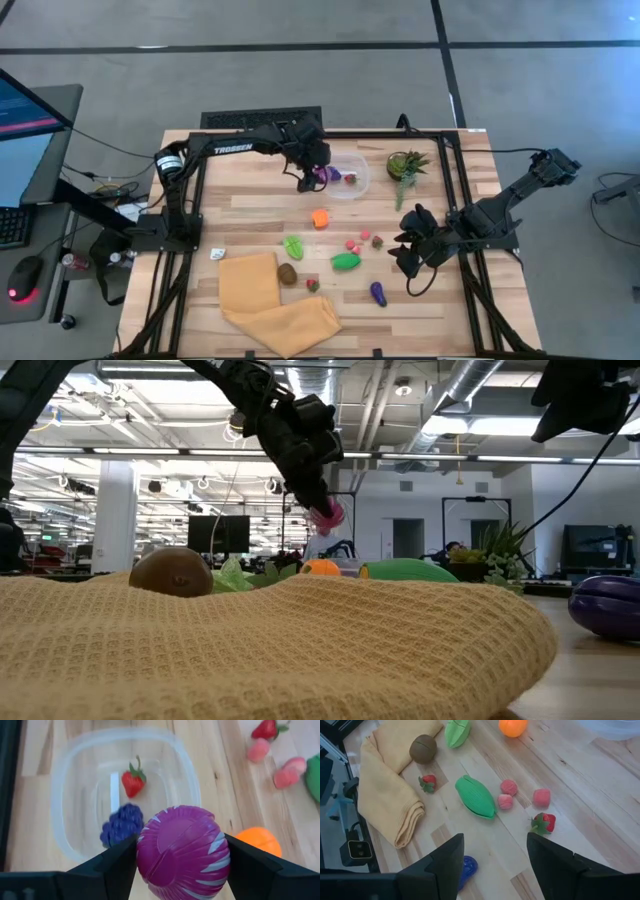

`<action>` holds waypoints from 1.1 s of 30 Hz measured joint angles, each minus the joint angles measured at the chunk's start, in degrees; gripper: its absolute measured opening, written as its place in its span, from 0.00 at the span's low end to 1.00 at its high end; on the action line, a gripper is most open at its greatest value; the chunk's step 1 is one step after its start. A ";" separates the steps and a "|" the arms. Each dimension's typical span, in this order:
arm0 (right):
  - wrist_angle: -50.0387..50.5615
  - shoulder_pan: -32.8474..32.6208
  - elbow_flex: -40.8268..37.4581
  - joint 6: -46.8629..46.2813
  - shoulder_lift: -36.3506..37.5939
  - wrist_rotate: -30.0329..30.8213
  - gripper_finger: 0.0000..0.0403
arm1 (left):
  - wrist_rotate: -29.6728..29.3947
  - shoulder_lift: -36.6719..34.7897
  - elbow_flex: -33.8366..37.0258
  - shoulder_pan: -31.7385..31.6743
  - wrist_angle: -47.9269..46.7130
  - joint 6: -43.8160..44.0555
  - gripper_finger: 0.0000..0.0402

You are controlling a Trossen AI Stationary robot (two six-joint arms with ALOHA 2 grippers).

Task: Pick and placing Produce into tupperware
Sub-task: Put the onion in the transparent bin

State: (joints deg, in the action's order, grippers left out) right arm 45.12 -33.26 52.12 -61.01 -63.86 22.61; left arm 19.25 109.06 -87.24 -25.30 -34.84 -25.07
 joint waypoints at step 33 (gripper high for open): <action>-0.20 0.00 0.00 0.04 0.00 1.46 0.59 | -0.63 0.02 0.00 3.11 13.37 6.92 0.62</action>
State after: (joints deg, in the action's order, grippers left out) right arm 44.93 -33.25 52.12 -60.97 -63.86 24.08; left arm 18.61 109.07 -87.24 -22.20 -21.47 -18.15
